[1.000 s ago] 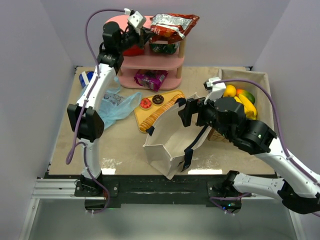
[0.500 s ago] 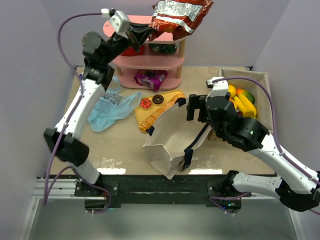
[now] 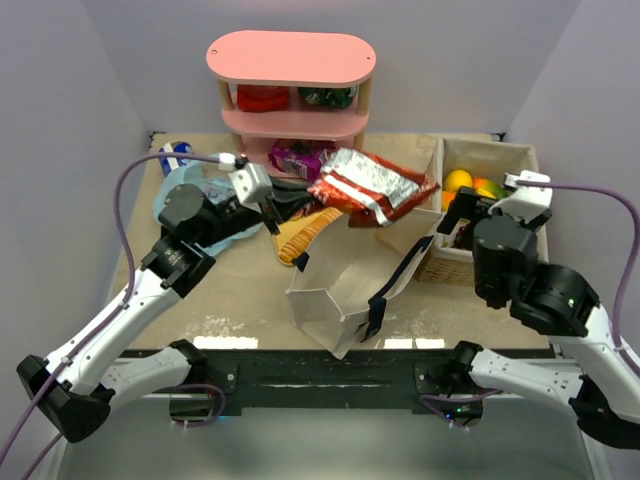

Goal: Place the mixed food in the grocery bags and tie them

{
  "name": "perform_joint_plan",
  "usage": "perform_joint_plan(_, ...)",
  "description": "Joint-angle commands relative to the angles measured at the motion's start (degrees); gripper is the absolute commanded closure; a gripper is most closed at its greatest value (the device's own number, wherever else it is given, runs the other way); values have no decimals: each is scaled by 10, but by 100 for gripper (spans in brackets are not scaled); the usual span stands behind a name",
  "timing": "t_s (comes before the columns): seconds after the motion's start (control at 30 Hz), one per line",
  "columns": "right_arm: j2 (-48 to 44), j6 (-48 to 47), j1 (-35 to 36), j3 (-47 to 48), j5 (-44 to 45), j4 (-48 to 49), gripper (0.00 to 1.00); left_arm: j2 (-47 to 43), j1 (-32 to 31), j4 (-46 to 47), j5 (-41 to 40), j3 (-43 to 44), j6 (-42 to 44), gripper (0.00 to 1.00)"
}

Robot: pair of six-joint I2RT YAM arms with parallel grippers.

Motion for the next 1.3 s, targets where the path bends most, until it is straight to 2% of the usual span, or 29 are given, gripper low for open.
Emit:
perform_joint_plan(0.0, -51, 40, -1, -22, 23, 43, 1, 4, -54, -78, -19, -33, 18, 100)
perform_joint_plan(0.17, -101, 62, -2, -114, -49, 97, 1, 18, -81, -145, -65, -39, 54, 100)
perform_joint_plan(0.3, -83, 72, -2, -101, -47, 67, 1, 5, -81, -160, -130, -55, 61, 100)
perform_joint_plan(0.37, -74, 72, -2, -94, -46, 57, 1, 5, -81, -166, -125, -57, 67, 100)
perform_joint_plan(0.47, -73, 63, -2, -94, -42, 64, 1, 23, -81, -195, -71, -52, 87, 100)
perform_joint_plan(0.5, -73, 60, -2, -93, -42, 65, 1, 32, -81, -214, -45, -48, 92, 97)
perform_joint_plan(0.53, -73, 59, -1, -92, -42, 66, 1, 37, -81, -220, -37, -46, 99, 75)
perform_joint_plan(0.57, -75, 57, -2, -90, -42, 66, 1, 40, -81, -224, -30, -44, 99, 61)
perform_joint_plan(0.63, -75, 53, -2, -89, -43, 67, 1, 38, -81, -224, -18, -41, 101, 37)
perform_joint_plan(0.67, -76, 51, -2, -89, -42, 67, 1, 34, -81, -218, -16, -40, 102, 29)
perform_joint_plan(0.77, -75, 50, -1, -91, -42, 67, 1, 19, -81, -207, -20, -25, 108, 21)
perform_joint_plan(1.03, -90, 52, -1, -90, -57, 66, 1, 1, -78, -235, -137, 71, 125, 8)
perform_joint_plan(1.13, -91, 40, -1, -83, -63, 75, 1, 3, -77, -252, -225, 86, 115, 8)
perform_joint_plan(1.17, -90, 38, -1, -80, -64, 79, 1, 2, -76, -248, -326, 89, 107, 7)
perform_joint_plan(1.2, -89, 36, -2, -79, -65, 82, 1, 2, -71, -243, -375, 89, 85, 3)
perform_joint_plan(1.27, -81, 22, -2, -79, -67, 107, 1, 4, -18, -217, -415, 87, 58, 2)
